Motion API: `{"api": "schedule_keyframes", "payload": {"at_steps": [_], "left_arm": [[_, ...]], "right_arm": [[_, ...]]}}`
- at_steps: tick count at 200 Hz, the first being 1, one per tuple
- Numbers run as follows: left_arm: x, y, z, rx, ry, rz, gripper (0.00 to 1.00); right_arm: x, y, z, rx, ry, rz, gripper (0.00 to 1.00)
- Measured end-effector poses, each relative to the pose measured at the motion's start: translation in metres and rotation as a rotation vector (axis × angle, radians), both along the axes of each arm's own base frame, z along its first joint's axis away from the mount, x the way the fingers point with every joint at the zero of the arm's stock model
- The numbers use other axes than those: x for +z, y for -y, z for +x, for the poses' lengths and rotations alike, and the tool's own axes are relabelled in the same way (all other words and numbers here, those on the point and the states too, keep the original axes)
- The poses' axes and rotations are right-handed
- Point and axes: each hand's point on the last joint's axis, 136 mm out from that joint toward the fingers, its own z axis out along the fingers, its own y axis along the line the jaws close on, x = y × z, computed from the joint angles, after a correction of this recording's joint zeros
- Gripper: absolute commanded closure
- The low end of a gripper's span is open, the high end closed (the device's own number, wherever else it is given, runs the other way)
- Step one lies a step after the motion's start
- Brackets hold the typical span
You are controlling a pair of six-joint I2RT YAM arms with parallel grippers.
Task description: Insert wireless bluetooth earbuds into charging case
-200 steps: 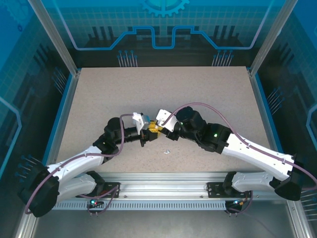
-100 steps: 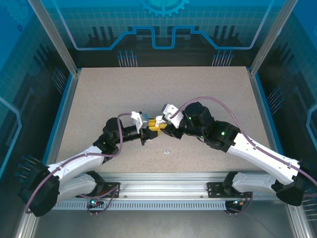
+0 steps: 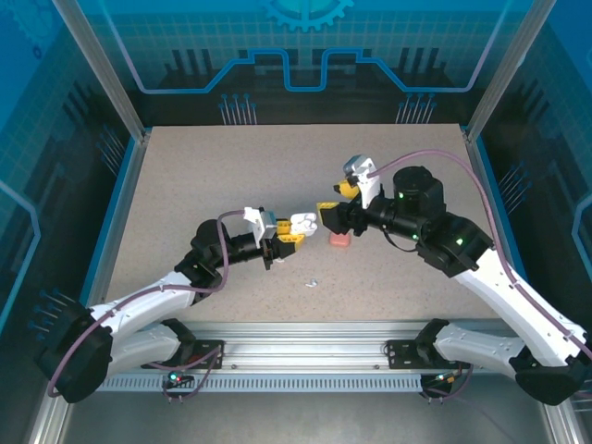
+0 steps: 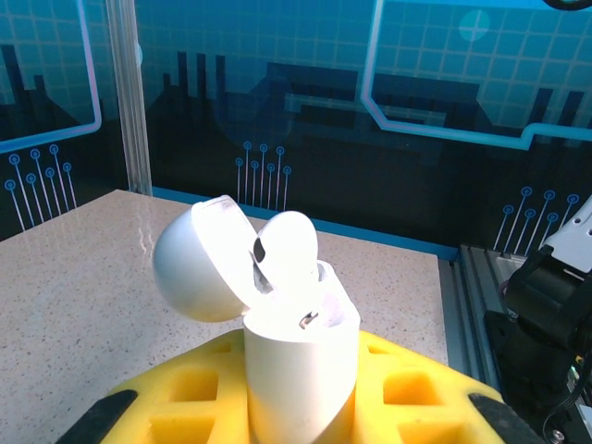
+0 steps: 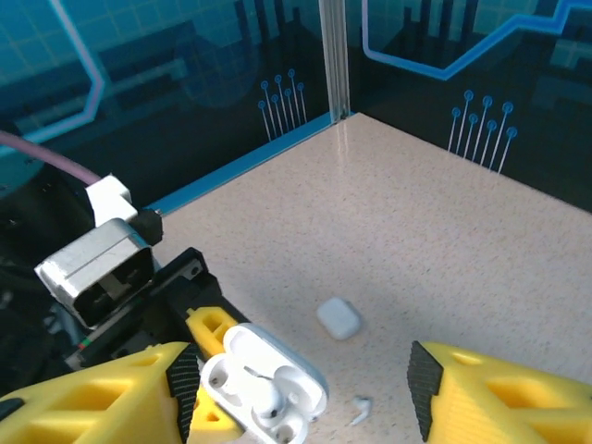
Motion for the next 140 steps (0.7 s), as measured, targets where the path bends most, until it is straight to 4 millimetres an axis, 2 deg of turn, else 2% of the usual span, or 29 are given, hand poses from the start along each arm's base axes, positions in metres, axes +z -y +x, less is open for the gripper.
{"api": "schedule_keyframes", "payload": {"at_steps": [35,78,111,140], "left_arm": [[0.004,0.000,0.000,0.000,0.010,-0.015,0.99],[0.011,0.000,-0.001,0.000,0.033,-0.031,0.99],[0.012,0.000,0.000,0.000,0.037,-0.034,0.99],[0.012,0.000,0.000,0.000,0.036,-0.036,0.99]], "right_arm": [[-0.008,0.000,-0.012,0.008,-0.194,0.072,0.32],[-0.028,-0.020,-0.019,0.057,-0.407,0.089,0.32],[-0.044,-0.033,-0.023,0.080,-0.479,0.063,0.32],[-0.050,-0.035,-0.022,0.077,-0.501,0.046,0.33]]}}
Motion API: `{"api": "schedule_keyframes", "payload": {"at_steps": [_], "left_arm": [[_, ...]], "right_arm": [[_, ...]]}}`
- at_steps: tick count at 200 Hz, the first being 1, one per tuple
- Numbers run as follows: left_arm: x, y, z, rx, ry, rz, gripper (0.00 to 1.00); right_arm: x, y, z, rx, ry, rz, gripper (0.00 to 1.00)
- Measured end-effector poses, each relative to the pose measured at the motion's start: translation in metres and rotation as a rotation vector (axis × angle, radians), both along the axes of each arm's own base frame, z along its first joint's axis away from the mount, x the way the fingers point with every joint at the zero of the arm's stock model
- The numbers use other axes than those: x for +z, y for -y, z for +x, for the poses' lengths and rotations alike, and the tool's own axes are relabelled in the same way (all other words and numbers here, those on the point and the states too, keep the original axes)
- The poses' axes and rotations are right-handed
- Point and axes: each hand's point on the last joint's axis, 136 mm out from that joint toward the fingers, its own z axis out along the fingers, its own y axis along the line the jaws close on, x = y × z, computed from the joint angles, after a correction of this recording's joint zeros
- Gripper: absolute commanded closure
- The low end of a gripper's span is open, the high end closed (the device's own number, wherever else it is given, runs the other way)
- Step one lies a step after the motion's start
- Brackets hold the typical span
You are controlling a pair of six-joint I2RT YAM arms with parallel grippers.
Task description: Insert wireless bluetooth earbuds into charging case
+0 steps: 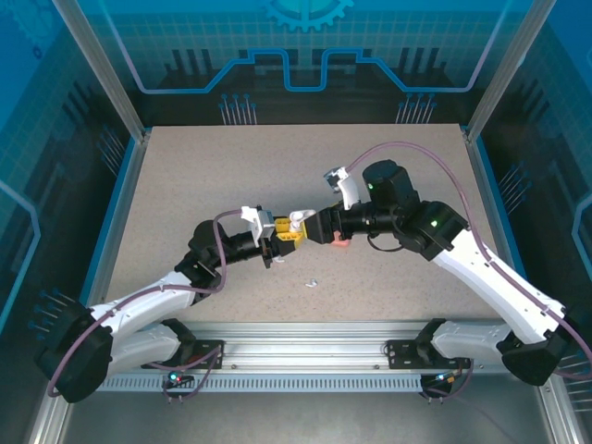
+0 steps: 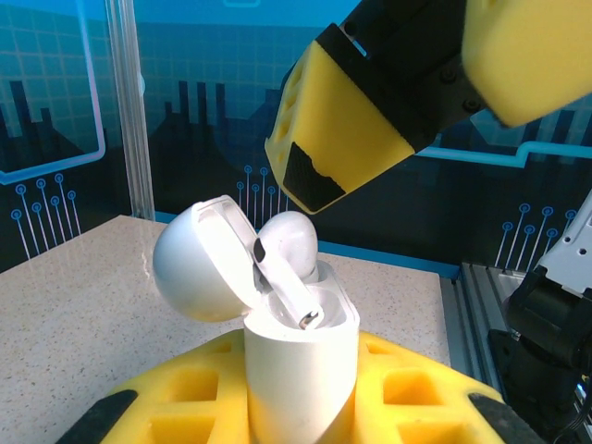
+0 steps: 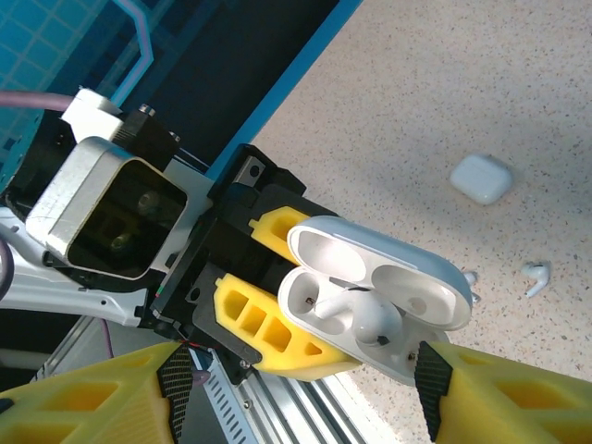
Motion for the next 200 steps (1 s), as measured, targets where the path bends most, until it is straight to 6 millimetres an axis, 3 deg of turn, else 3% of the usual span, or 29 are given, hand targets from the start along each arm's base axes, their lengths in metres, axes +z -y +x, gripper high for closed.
{"api": "schedule_keyframes", "payload": {"at_steps": [200], "left_arm": [[-0.003,0.001,0.001,-0.001,-0.016,0.003,0.99]], "right_arm": [[-0.007,-0.016,-0.001,0.041,-0.026,-0.016,0.34]]}}
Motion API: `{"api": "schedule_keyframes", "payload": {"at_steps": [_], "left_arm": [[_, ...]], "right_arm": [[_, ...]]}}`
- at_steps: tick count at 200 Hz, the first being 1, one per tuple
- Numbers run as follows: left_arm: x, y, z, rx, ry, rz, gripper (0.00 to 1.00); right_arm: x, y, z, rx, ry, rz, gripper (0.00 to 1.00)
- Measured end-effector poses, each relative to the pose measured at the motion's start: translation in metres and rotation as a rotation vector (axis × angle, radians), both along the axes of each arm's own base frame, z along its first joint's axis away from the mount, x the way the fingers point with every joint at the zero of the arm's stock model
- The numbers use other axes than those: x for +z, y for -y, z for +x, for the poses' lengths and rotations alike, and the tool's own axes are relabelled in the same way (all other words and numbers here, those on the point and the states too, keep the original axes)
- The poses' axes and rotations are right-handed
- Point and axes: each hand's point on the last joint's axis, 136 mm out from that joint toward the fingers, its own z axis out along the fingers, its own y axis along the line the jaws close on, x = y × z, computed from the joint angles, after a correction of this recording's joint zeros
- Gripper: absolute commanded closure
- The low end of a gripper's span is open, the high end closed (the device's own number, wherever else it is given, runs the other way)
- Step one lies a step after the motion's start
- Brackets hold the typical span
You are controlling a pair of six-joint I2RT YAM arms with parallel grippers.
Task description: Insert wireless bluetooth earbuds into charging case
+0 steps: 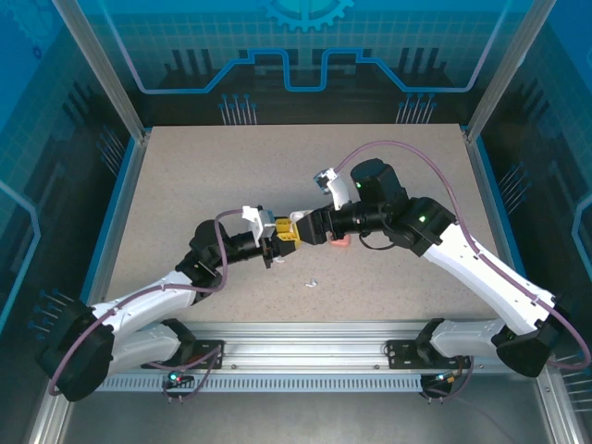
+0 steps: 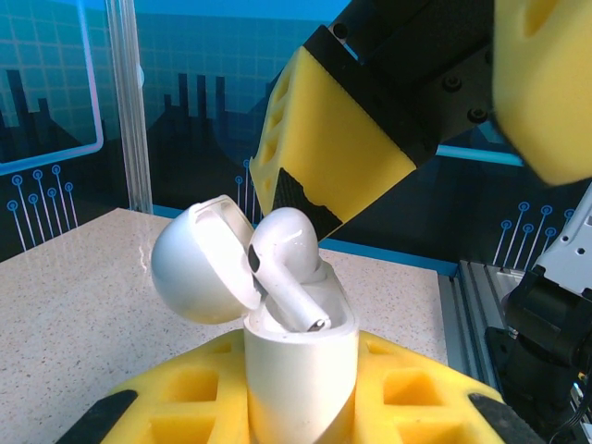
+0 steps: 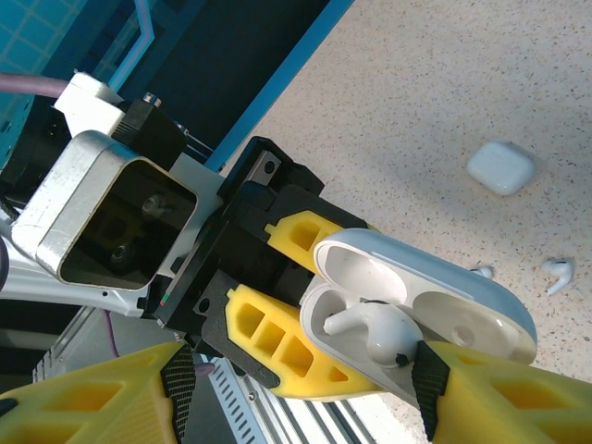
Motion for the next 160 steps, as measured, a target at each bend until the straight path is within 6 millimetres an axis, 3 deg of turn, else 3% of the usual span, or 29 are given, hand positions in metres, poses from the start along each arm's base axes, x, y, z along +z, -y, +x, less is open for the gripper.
{"api": "schedule_keyframes", "payload": {"at_steps": [160], "left_arm": [[-0.002,0.001,0.001,0.000,-0.005,0.002,0.99]], "right_arm": [[-0.001,-0.008,-0.014,0.070,0.031,-0.011,0.33]]}}
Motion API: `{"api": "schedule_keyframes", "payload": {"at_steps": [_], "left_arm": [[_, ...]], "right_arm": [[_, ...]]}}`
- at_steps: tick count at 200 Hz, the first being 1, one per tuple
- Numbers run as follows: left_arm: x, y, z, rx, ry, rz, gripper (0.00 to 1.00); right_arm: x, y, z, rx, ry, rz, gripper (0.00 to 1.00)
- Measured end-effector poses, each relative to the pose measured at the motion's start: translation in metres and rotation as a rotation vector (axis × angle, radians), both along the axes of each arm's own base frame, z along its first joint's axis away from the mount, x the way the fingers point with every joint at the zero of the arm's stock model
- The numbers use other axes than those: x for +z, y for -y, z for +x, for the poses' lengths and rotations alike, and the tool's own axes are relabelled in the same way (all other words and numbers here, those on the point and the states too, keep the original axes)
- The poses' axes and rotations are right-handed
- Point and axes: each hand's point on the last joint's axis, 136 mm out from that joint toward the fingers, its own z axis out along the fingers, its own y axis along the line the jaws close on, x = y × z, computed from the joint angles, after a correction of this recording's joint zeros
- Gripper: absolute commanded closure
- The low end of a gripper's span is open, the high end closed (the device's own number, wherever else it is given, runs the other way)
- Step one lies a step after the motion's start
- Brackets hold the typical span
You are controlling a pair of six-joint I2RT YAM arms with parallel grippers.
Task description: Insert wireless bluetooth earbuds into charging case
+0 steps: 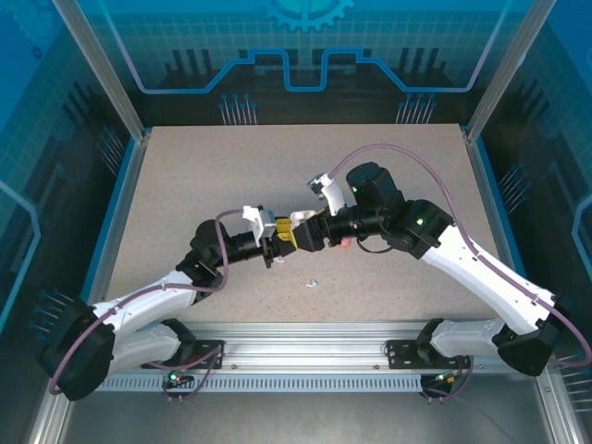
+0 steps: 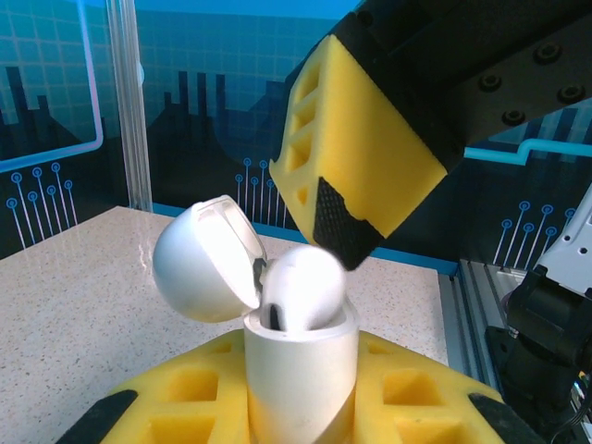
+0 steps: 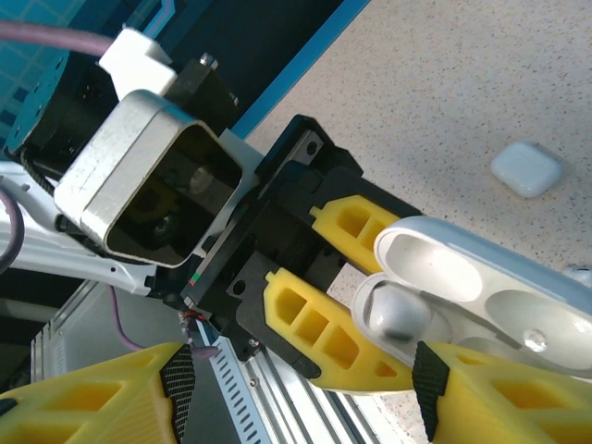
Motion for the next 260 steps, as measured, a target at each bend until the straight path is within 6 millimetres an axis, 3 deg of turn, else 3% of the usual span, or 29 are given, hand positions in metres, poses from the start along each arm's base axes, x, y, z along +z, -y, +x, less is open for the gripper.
{"api": "schedule_keyframes", "payload": {"at_steps": [83,121,142,168,188,224,260], "left_arm": [[0.002,0.000,0.000,0.000,0.002,-0.007,0.99],[0.005,-0.007,-0.004,0.024,0.022,-0.014,0.98],[0.012,-0.016,-0.010,0.056,0.053,-0.023,0.99],[0.026,-0.030,-0.016,0.110,0.099,-0.058,0.99],[0.034,-0.040,-0.020,0.146,0.123,-0.078,0.98],[0.045,-0.049,-0.027,0.172,0.158,-0.094,0.98],[0.041,-0.049,-0.027,0.172,0.142,-0.082,0.98]], "right_arm": [[0.003,0.008,0.000,-0.015,0.044,-0.020,0.31],[0.032,0.042,0.000,-0.125,0.194,-0.009,0.30],[0.030,0.067,0.003,-0.211,0.228,-0.037,0.31],[-0.007,0.091,0.015,-0.314,0.196,-0.132,0.32],[-0.059,0.098,0.019,-0.339,0.115,-0.238,0.33],[-0.154,0.094,0.016,-0.323,-0.076,-0.396,0.35],[-0.213,0.078,0.009,-0.282,-0.191,-0.476,0.35]]}}
